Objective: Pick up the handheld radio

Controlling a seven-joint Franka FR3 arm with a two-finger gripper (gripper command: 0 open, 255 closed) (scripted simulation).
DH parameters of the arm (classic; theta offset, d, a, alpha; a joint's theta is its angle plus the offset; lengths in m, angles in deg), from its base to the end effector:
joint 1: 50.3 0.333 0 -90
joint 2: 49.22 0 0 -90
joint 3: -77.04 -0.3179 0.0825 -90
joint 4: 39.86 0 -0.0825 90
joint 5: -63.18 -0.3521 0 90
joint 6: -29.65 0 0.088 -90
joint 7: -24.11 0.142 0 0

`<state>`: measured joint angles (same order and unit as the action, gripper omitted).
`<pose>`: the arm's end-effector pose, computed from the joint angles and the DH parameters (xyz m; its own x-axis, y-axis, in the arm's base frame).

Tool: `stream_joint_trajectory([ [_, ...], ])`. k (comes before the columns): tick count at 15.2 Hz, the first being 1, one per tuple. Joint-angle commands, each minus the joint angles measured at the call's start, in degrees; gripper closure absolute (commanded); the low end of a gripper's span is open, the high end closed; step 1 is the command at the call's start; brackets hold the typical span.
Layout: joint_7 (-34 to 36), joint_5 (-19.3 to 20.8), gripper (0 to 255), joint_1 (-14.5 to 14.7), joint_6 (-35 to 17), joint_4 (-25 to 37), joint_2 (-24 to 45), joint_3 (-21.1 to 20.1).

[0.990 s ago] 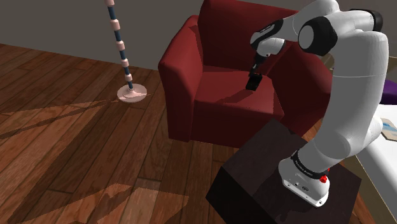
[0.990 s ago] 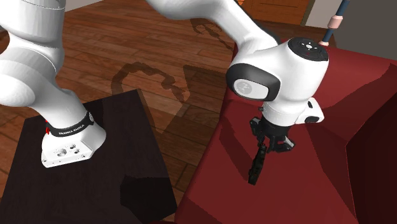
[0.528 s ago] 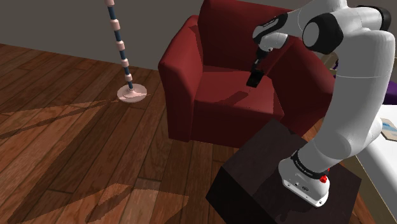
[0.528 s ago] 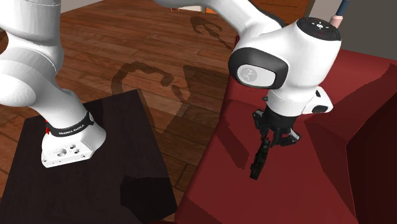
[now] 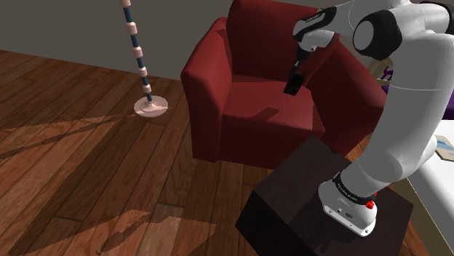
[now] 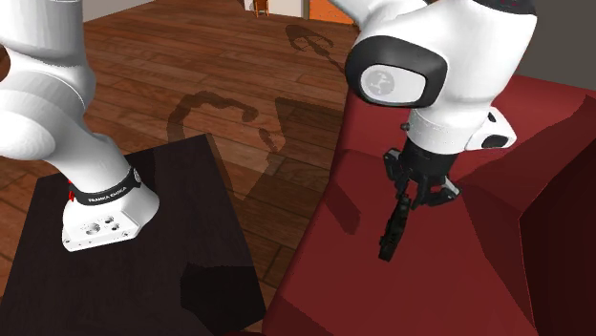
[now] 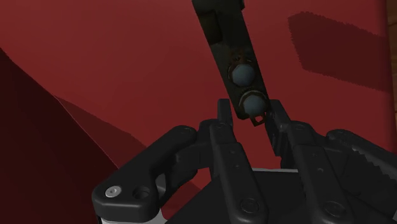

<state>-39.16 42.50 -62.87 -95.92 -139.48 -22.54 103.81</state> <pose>0.5237 -0.3661 0.3219 0.9608 0.2559 0.1064 0.2581 -0.9661 -0.0071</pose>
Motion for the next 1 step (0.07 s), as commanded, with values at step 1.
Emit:
stream_joint_trajectory([
  [1, 0.11, 0.13, 255, 0.04, 0.3, 0.16, -0.16, 0.07],
])
